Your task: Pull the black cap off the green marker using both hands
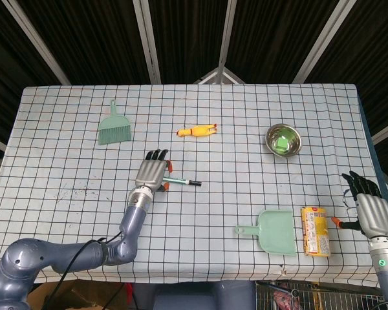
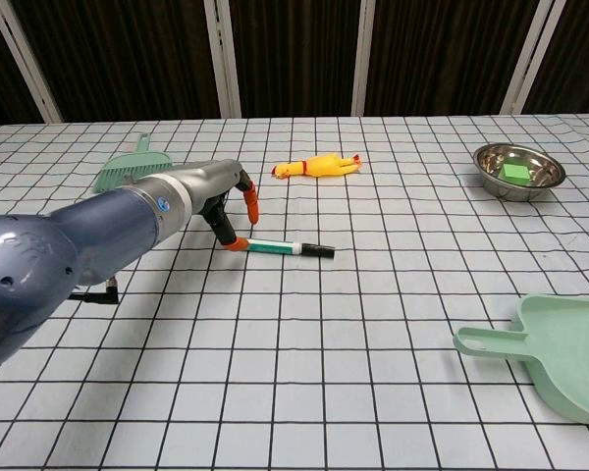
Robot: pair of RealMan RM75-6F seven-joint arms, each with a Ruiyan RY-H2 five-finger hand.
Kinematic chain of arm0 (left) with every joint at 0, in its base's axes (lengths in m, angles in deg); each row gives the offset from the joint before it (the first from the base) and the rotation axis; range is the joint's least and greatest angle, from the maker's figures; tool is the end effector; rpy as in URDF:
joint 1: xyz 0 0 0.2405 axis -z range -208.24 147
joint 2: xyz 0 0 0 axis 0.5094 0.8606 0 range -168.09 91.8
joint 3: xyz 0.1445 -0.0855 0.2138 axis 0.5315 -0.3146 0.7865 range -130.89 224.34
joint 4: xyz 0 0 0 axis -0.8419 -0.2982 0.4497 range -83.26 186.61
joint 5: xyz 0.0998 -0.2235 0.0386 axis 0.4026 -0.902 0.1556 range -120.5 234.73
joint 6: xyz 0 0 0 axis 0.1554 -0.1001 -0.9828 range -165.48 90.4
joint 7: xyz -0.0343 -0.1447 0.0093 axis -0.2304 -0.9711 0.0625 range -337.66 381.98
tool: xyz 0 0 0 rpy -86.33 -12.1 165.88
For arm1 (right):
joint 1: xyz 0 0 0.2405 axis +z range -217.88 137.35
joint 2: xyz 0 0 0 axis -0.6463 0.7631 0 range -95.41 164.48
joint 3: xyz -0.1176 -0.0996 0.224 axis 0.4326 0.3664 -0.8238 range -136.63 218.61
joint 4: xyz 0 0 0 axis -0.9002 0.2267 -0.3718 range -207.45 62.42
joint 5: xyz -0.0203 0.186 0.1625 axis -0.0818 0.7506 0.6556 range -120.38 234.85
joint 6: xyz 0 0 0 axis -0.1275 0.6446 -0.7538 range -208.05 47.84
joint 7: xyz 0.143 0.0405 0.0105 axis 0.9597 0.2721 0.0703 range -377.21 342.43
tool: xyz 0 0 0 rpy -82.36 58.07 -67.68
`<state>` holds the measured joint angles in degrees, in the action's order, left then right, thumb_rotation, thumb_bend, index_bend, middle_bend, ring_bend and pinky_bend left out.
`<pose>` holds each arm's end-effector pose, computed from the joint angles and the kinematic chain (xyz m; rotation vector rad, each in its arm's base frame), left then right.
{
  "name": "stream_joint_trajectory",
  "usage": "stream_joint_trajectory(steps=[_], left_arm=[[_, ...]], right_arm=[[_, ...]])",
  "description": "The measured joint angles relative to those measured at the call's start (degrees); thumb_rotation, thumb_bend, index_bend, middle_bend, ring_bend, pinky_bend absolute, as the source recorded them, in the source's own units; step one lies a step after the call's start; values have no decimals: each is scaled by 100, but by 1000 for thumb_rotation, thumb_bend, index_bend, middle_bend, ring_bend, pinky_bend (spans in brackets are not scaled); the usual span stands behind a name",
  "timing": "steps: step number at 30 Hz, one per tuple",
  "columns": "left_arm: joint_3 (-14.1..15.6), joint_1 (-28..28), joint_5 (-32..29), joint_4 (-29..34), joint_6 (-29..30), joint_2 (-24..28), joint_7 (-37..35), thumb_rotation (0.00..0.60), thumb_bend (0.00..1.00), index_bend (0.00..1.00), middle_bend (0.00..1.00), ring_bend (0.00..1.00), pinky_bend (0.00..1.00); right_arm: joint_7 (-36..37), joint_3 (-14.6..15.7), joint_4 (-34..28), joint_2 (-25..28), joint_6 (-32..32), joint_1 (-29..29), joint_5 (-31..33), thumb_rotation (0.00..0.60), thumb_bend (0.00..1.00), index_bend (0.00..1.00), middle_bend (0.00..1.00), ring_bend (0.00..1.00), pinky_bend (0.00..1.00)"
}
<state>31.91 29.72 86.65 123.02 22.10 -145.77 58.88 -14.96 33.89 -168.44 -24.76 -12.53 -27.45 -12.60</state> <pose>-0.0768 0.3985 -0.1389 -1.7200 -1.1010 -0.7585 -0.3484 -0.2498 0.1384 1.3248 -1.1478 0.7885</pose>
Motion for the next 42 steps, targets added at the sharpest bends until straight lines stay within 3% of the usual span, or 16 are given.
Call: stream_joint_trajectory(steps=[9,28,42], left_arm=[[-61,27,120,-449,-229,-308,31,600,423,455,50,0,0],[-186,-2,255,-775,-447,-558,72,600,450,517,78,0,0],[-291,-43,316,-926,-491,-667,102,600,578,588,146,0,0]], right_arm=[[95,12,108,-24,-22,-17,-2,600,164,97,0,0,0],[249,24,255,-70,-60,-32,-38,600,164,97,0,0,0],[202,18,231,-54,-79,-15,-38,600,164,97,0,0,0]])
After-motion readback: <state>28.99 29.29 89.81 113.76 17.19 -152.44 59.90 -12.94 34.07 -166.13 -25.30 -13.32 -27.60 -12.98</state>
